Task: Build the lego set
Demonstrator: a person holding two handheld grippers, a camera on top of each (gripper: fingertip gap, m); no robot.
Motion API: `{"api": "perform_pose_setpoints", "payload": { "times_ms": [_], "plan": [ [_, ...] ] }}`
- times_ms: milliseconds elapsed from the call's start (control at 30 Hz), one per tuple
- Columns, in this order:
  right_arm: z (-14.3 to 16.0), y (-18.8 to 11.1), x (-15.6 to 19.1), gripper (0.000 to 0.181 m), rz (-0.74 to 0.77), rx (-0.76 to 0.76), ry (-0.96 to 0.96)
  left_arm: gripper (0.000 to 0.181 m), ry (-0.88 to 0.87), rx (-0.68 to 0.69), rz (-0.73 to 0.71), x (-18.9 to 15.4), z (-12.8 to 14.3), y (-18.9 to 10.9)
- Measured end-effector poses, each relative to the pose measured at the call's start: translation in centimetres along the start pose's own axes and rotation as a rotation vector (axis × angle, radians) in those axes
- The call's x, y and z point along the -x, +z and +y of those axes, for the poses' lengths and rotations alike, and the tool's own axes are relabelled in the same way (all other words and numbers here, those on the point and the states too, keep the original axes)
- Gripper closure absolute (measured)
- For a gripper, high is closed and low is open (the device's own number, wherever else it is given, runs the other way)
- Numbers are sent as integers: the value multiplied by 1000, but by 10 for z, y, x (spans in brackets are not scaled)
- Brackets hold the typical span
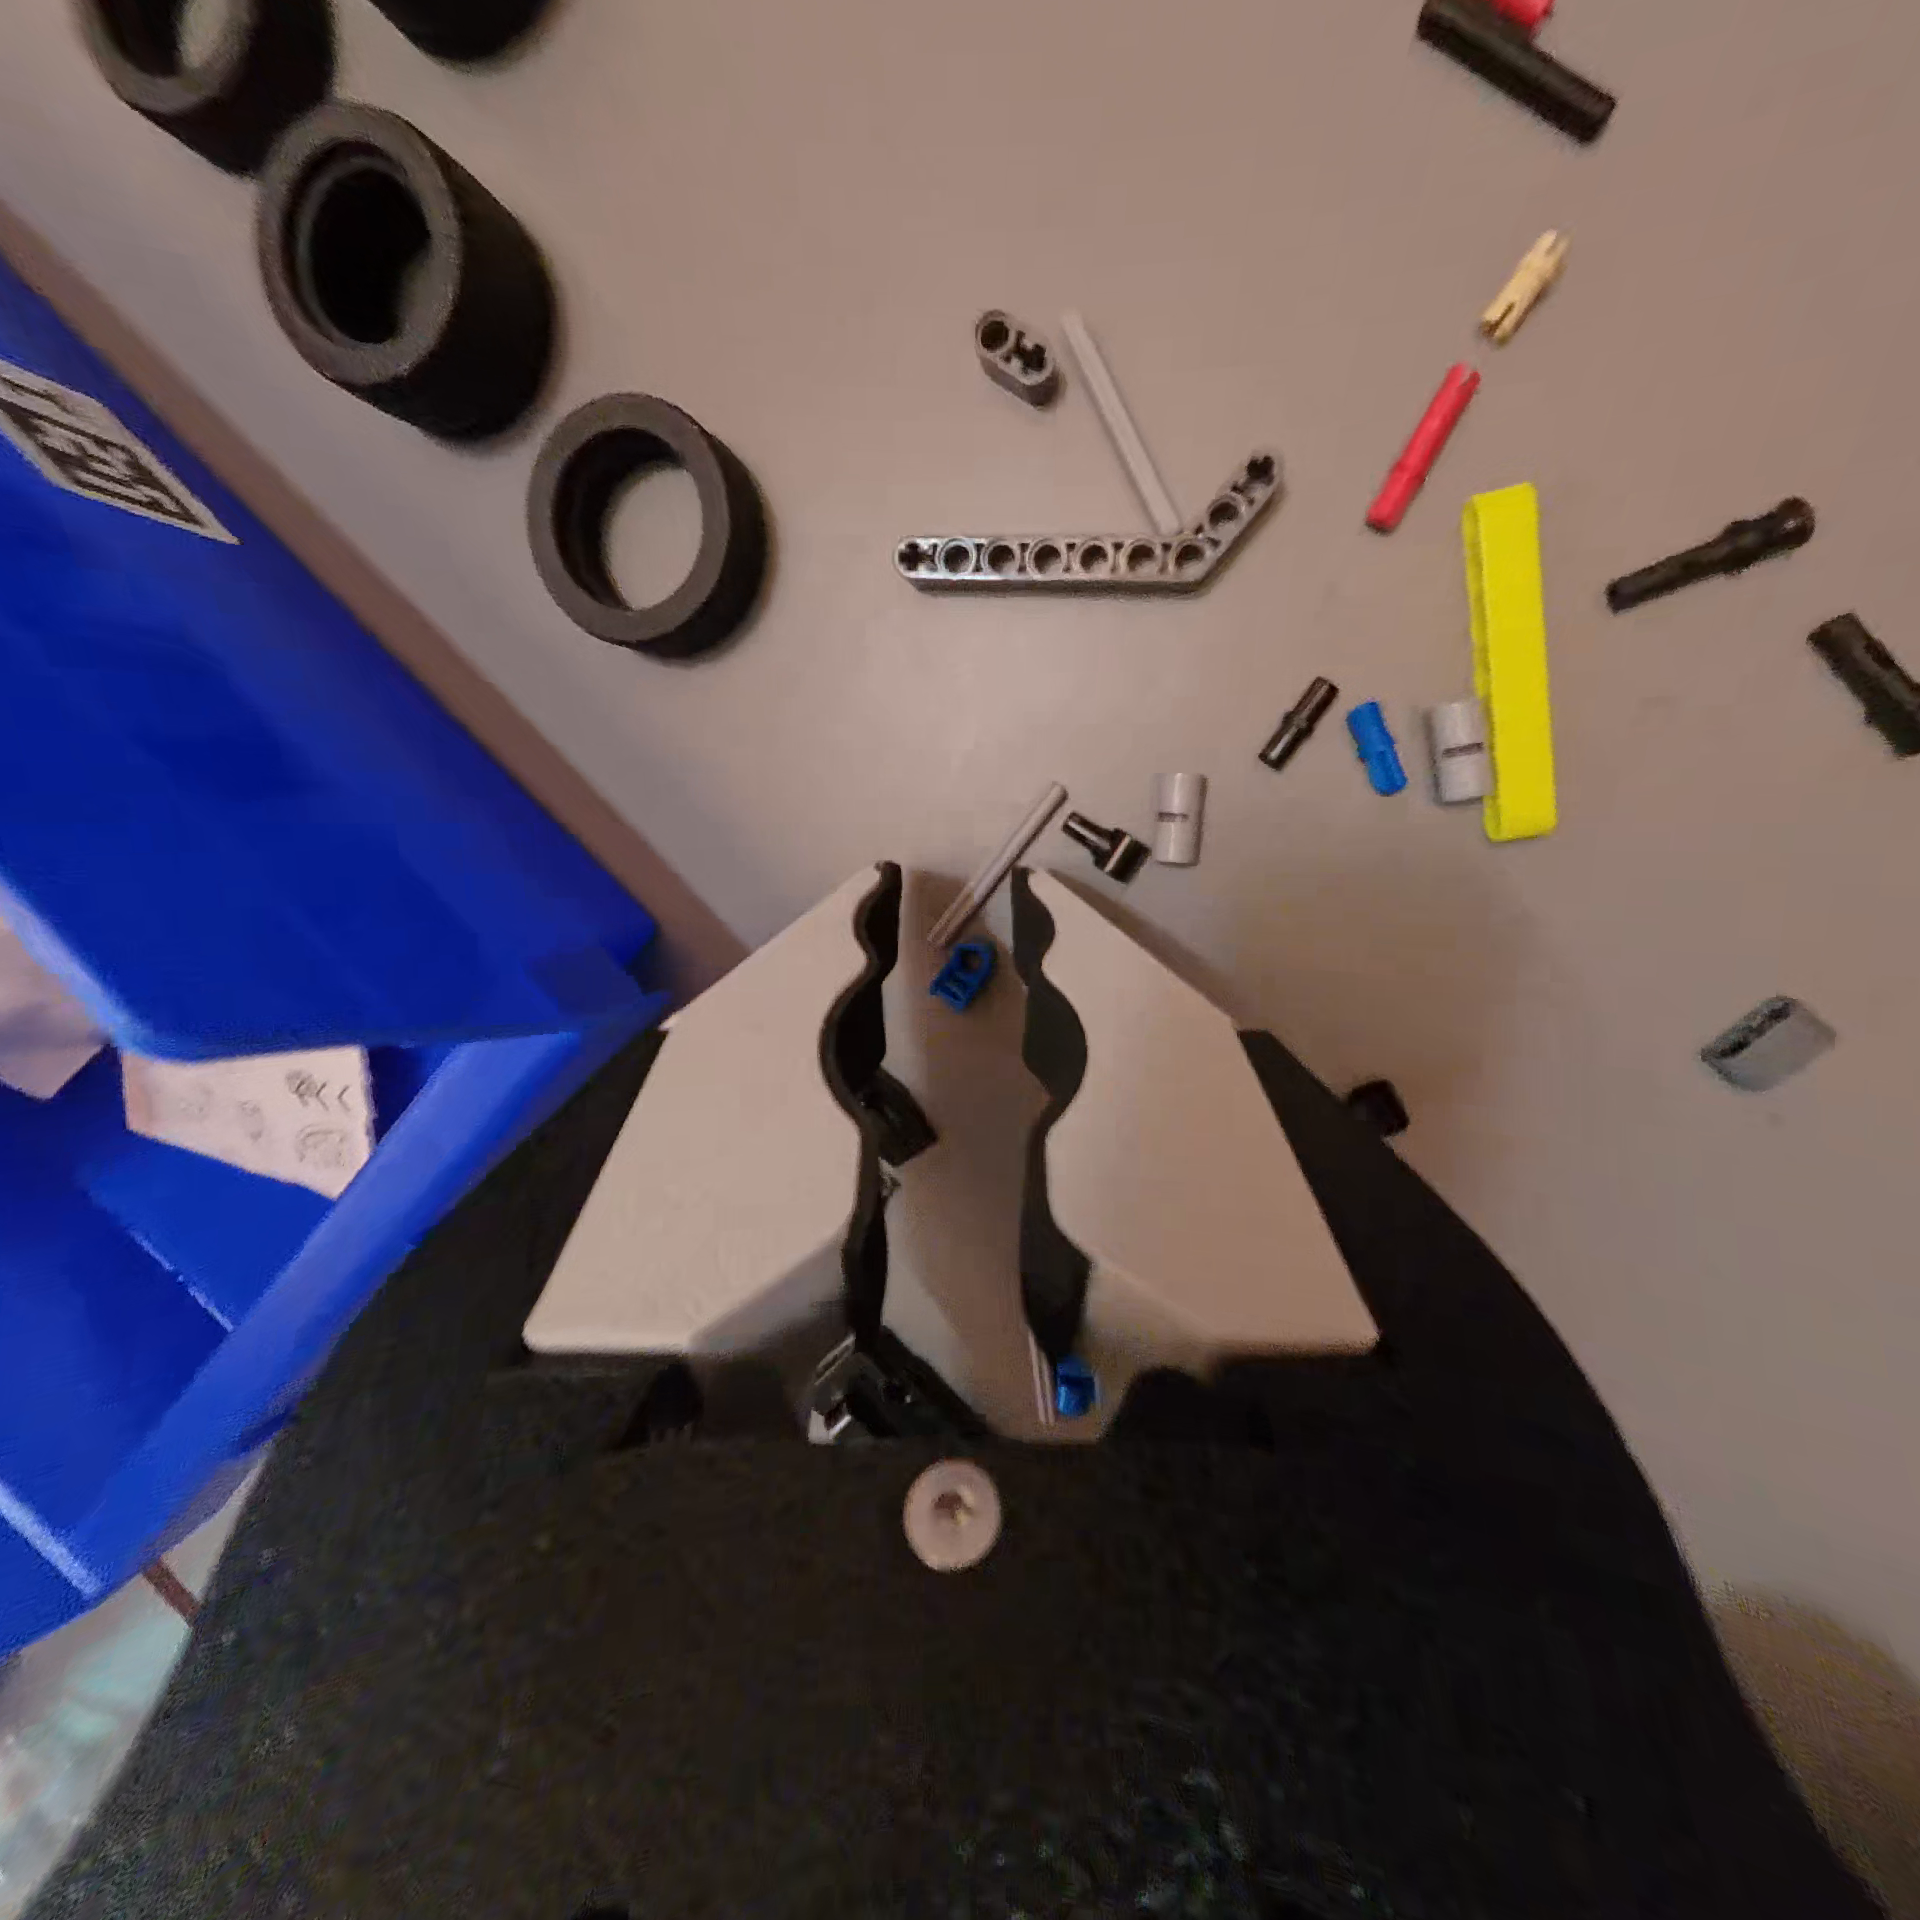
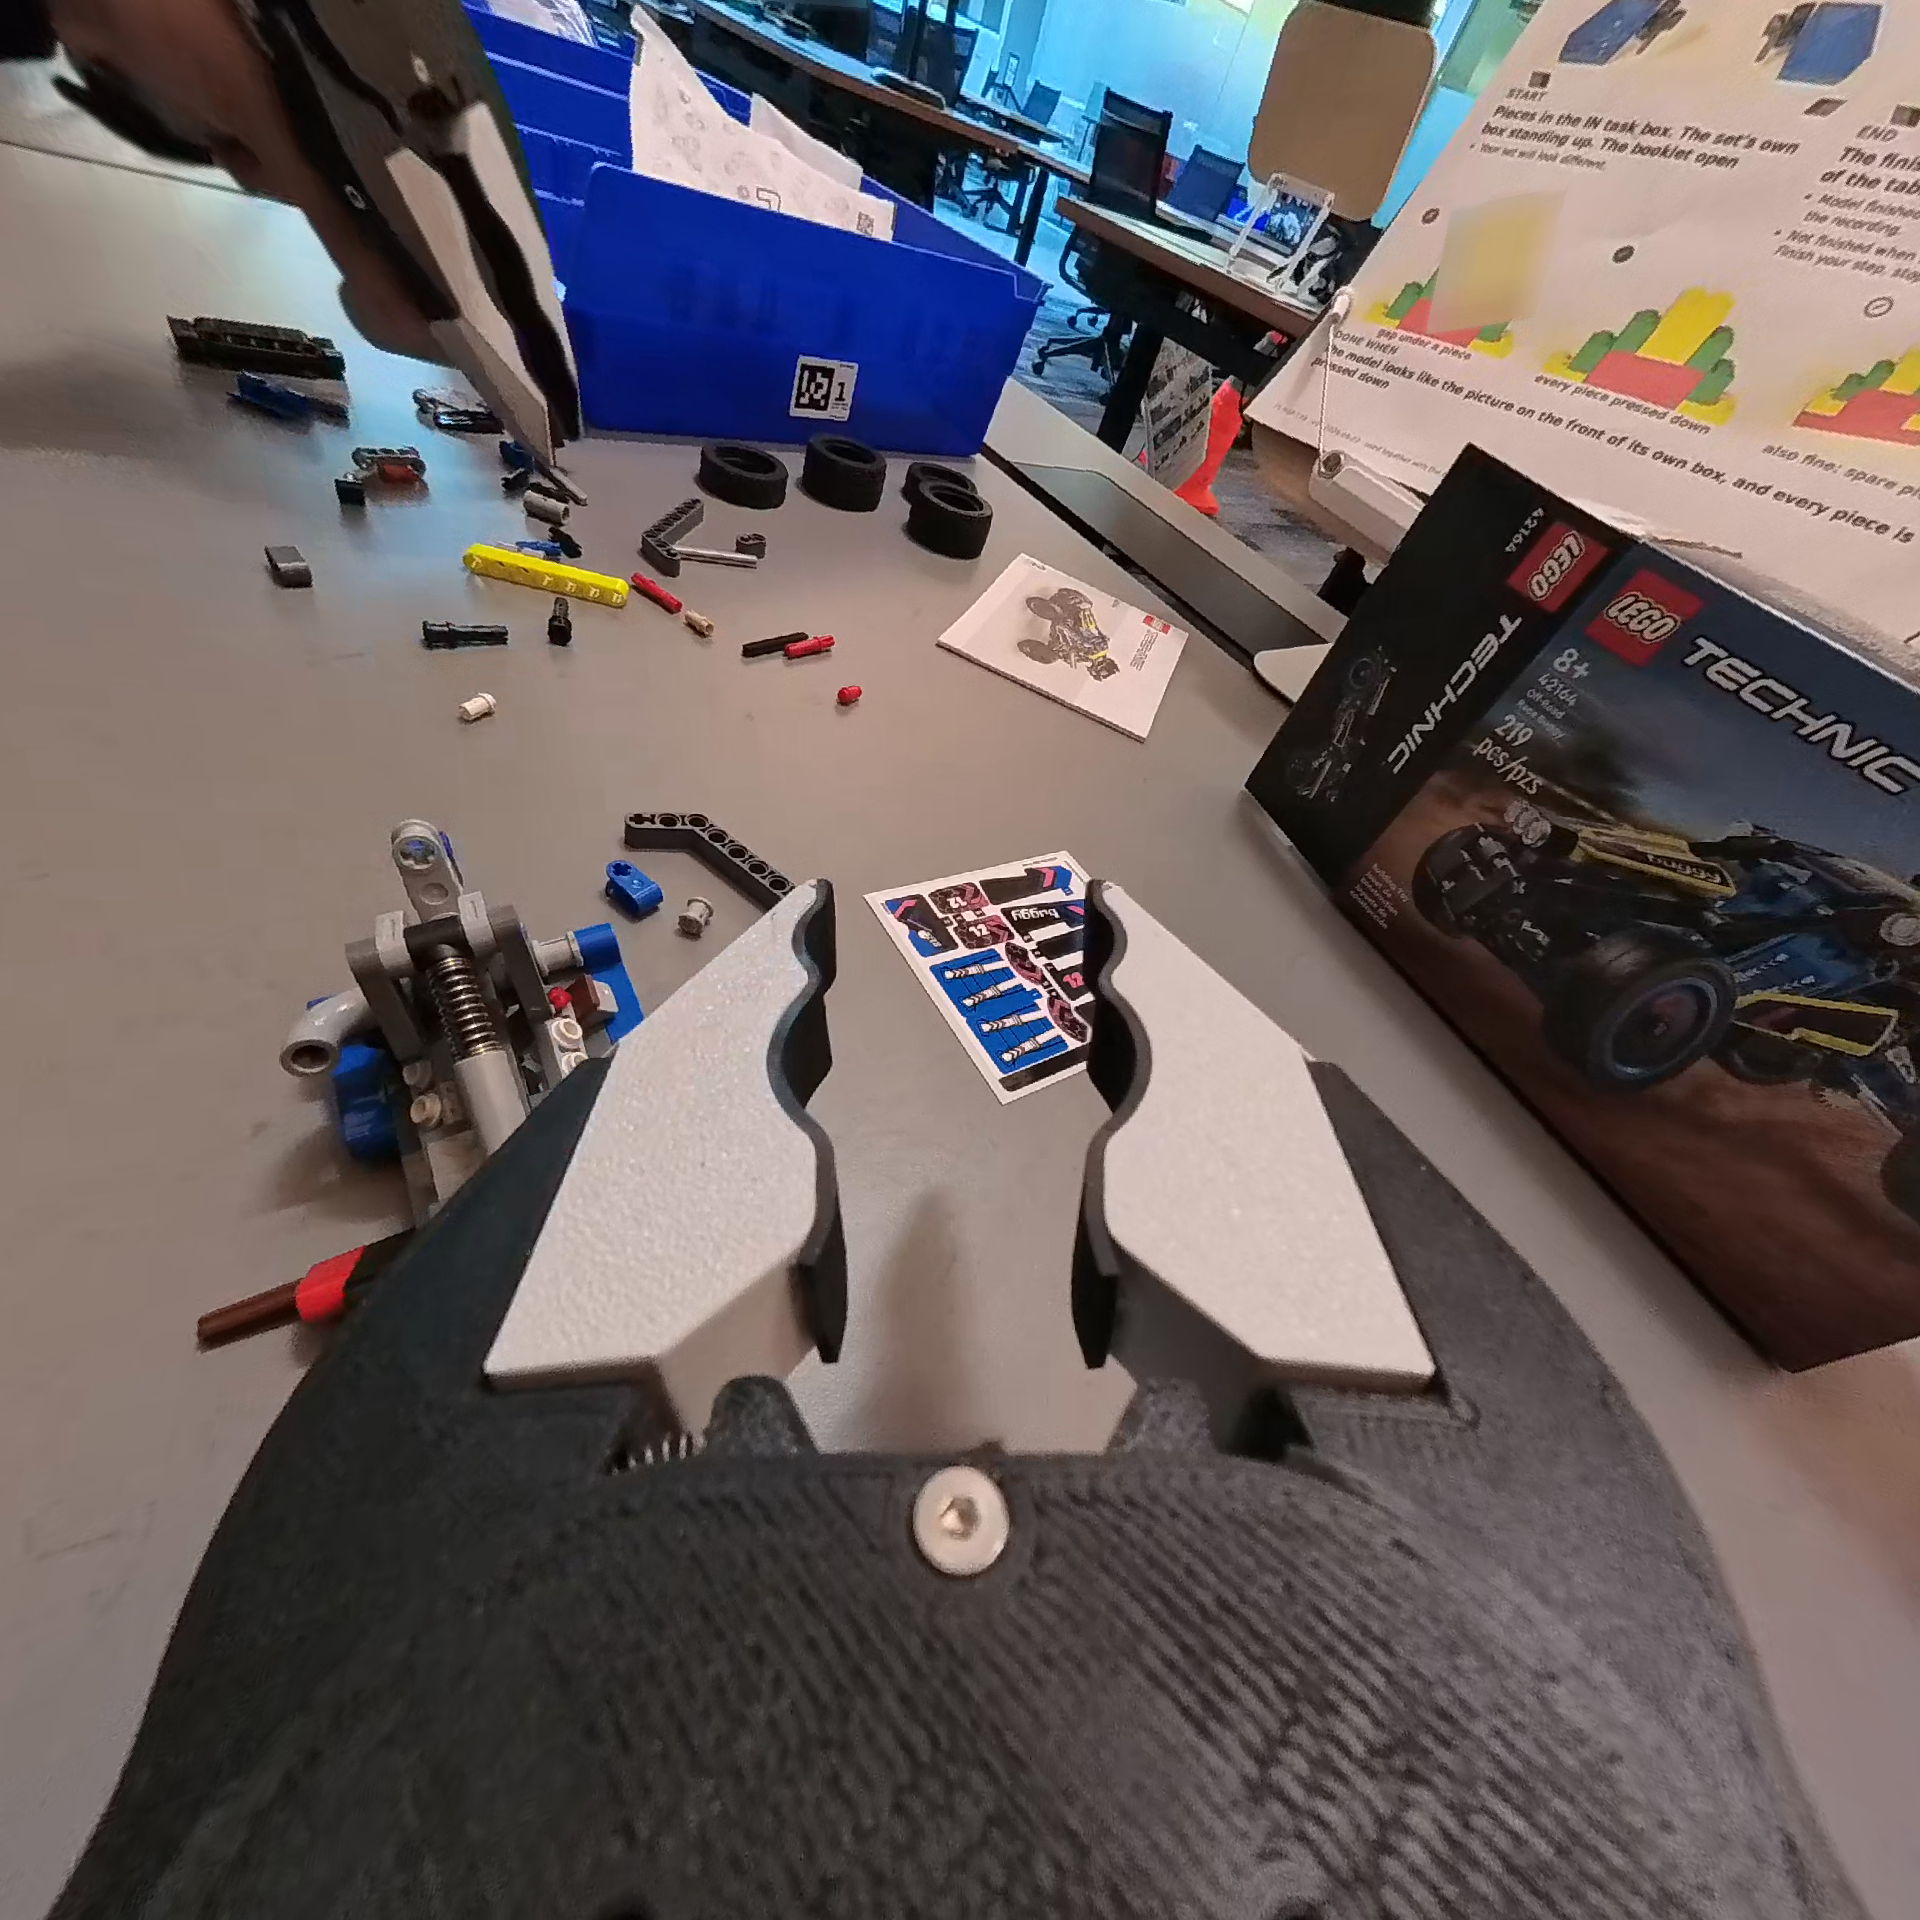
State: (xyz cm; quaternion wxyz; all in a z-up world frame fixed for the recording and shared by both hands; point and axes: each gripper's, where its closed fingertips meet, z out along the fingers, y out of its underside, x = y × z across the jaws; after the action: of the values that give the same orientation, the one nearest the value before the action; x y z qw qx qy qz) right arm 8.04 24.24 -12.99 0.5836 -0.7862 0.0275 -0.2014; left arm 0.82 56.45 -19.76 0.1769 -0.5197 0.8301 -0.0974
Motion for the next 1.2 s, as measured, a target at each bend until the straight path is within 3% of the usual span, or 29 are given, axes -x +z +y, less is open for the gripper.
{"api": "perform_pose_setpoints", "payload": {
  "times_ms": [133,233,333,433,533,700,867,1000,1067,1200],
  "plan": [
    [0,0,1,135,-3,3,0,173,-56,-18,123,-10,-3,7],
    [0,0,0,135,0,1,2,179,-51,-22,87,-10,-8,4],
    [0,0,-2,135,6,-3,9,180,16,-174,-2,-26,-50,-21],
    [0,0,-3,135,10,0,10,180,114,-338,78,-93,-102,-40],
    [0,0,-3,135,12,2,7,180,246,-370,199,-174,-129,-28],
    [0,0,-3,135,15,0,9,180,336,-339,247,-227,-147,0],
    [-2,-1,-4,135,17,-6,12,180,335,-319,250,-231,-155,9],
    [-2,-1,-3,135,16,-9,12,173,319,-329,228,-219,-156,0],
    [-3,-2,-4,135,17,-11,14,172,275,-343,160,-192,-154,-8],
    [-4,-2,-4,135,16,-20,24,169,69,-242,-80,-94,-119,-16]
  ]
}}
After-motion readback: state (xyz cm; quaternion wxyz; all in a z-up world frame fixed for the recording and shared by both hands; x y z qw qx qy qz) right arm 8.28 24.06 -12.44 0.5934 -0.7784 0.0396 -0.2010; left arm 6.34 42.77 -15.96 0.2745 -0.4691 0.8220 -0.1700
